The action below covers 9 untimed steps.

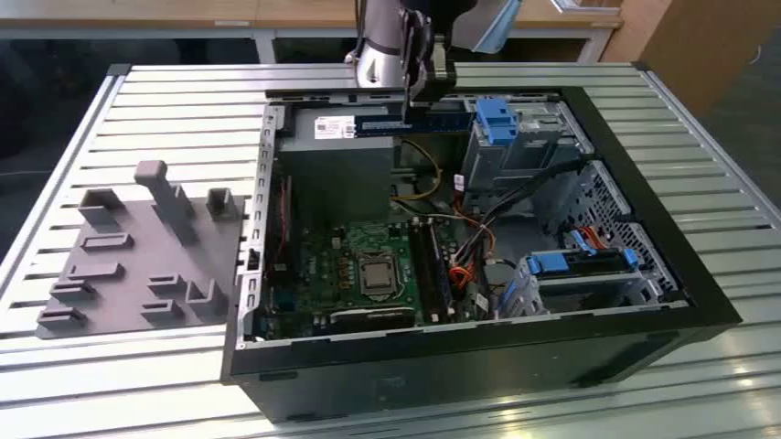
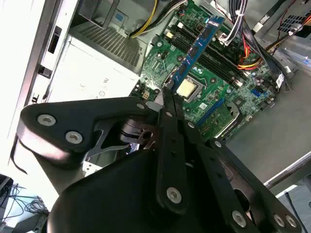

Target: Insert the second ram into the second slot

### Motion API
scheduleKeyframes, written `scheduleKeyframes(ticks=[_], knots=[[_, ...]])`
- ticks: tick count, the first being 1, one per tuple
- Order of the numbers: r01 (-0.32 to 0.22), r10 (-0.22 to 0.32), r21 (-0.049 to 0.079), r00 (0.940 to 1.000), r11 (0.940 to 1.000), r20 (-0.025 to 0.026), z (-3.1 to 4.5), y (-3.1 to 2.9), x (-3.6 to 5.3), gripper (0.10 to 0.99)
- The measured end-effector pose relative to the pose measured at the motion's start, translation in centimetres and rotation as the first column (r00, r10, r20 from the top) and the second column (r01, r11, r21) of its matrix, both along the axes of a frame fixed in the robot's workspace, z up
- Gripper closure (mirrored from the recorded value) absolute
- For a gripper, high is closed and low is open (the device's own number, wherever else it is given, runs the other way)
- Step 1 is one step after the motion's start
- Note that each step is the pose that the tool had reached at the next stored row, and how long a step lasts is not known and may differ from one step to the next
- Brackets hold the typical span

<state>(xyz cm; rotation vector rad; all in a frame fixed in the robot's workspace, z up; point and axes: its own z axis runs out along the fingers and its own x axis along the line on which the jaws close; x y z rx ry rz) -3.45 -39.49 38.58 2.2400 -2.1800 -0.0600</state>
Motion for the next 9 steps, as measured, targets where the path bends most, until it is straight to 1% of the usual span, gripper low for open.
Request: scheduleKeyframes(ticks=[1,2,3,8,9], knots=[[0.0,0.0,0.0,1.0,1.0,0.0,0.0,0.0,0.0,0.973],[0.0,0.0,-0.005,1.0,1.0,0.0,0.0,-0.07,0.0,0.973],[0.0,0.0,-0.01,1.0,1.0,0.0,0.0,-0.27,0.0,0.973],[0.0,0.0,-0.01,1.0,1.0,0.0,0.0,-0.33,0.0,0.973],[0.0,0.0,-0.015,1.0,0.9999,0.0,0.0,-0.45,0.0,0.973]])
